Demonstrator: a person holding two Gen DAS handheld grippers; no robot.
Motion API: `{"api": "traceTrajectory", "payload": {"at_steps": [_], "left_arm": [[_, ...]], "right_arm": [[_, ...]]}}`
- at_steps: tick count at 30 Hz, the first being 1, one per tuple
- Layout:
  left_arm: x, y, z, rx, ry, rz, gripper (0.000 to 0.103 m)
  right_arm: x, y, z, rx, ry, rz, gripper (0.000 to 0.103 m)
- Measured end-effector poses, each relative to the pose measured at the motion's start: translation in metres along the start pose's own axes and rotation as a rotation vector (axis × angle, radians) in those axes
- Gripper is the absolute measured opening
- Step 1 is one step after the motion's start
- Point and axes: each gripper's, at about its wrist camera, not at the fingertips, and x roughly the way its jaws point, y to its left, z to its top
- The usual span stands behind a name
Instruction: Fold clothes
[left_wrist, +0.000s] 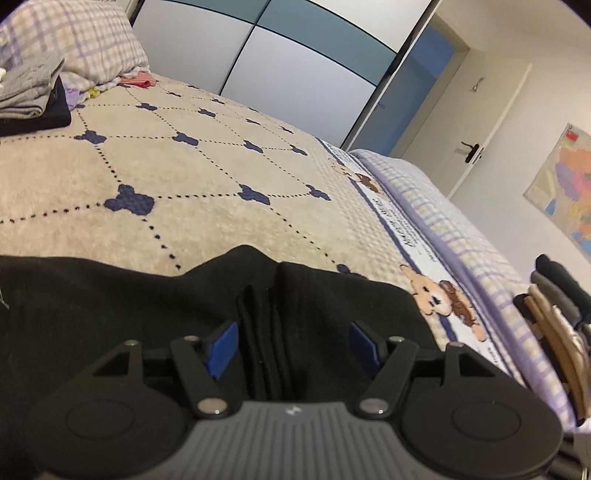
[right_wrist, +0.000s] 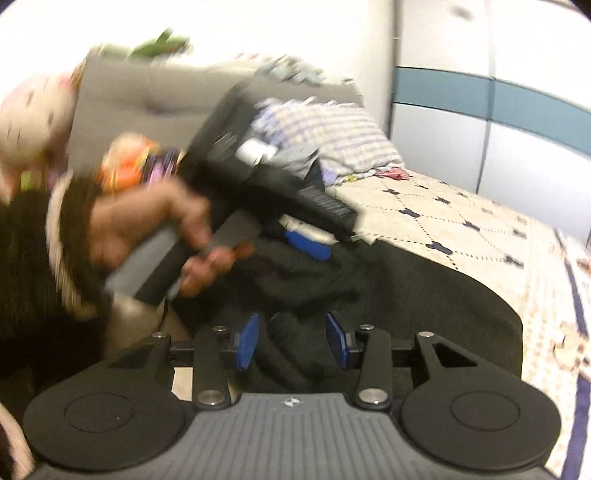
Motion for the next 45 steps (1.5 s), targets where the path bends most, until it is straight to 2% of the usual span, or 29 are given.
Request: {"api": "traceTrajectory", "payload": {"at_steps": [4,8,11,19,25,30,34,38,43,45], "left_arm": [[-0.009,-0.002,-0.006,0.02,0.009,-0.025,0.068],[-0.011,-0.007,-0.015,0.073,0.036,-0.024,0.068],[-0.013,-0.003,-0.019,0.077,0.057,-0.006,0.068],[-0.023,0.014,-0.027,0.11,0.087,0.062,0.071],[-0.041,0.023,-0.032,0.147,0.072,0.043,0.081],[-0.053,0.029,-0.037,0.18,0.065,0.013,0.082],[-0.057,0.031,-0.039,0.2,0.063,-0.006,0.083],[-0.058,0.032,-0.039,0.213,0.06,-0.021,0.084],[-0.054,0.032,-0.03,0.206,0.054,-0.03,0.084],[-0.049,0.032,-0.023,0.202,0.045,-0.037,0.084]], "right_arm": [[0.002,-0.037,0.01,0.138,-0.058,-0.064,0.043],[0.022,-0.052,0.023,0.113,-0.033,-0.241,0.037],[0.031,-0.058,0.023,0.096,0.01,-0.307,0.033],[0.075,-0.066,0.029,0.074,0.122,-0.334,0.031],[0.106,-0.07,0.027,0.099,0.198,-0.355,0.031],[0.13,-0.072,0.02,0.154,0.255,-0.318,0.024],[0.141,-0.058,0.02,0.162,0.26,-0.252,0.023],[0.143,-0.047,0.02,0.147,0.262,-0.215,0.011],[0.124,-0.049,0.026,0.22,0.252,-0.108,0.015],[0.112,-0.047,0.028,0.229,0.241,-0.079,0.02]]}}
